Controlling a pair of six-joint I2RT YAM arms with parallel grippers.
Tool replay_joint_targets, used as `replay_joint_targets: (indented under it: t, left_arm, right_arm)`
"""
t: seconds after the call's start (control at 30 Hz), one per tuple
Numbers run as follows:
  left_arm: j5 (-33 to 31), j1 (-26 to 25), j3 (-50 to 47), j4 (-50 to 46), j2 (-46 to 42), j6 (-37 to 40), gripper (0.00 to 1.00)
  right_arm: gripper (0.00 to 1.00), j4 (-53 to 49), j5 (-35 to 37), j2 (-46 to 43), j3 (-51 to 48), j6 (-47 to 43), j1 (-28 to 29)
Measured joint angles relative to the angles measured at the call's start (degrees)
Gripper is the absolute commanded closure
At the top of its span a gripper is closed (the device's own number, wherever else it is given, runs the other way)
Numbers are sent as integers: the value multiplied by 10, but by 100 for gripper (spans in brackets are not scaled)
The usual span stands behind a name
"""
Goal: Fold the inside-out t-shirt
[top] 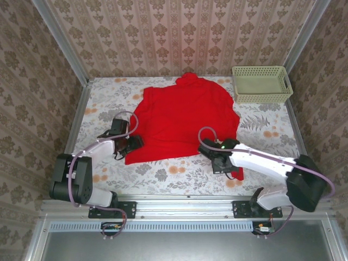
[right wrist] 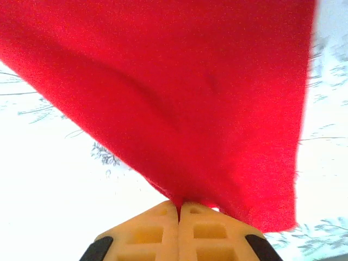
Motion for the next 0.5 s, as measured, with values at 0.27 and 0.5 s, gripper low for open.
replay_joint_targets:
  t: [0.27, 0.5]
  left_arm:
    - [-36, -3, 11, -34, -35, 13, 37]
    - [-41, -3, 11, -43, -35, 14, 42]
  right_arm:
    - [100, -61, 11, -35, 55, -29, 0]
    - [96, 3, -92, -8, -7, -30, 31]
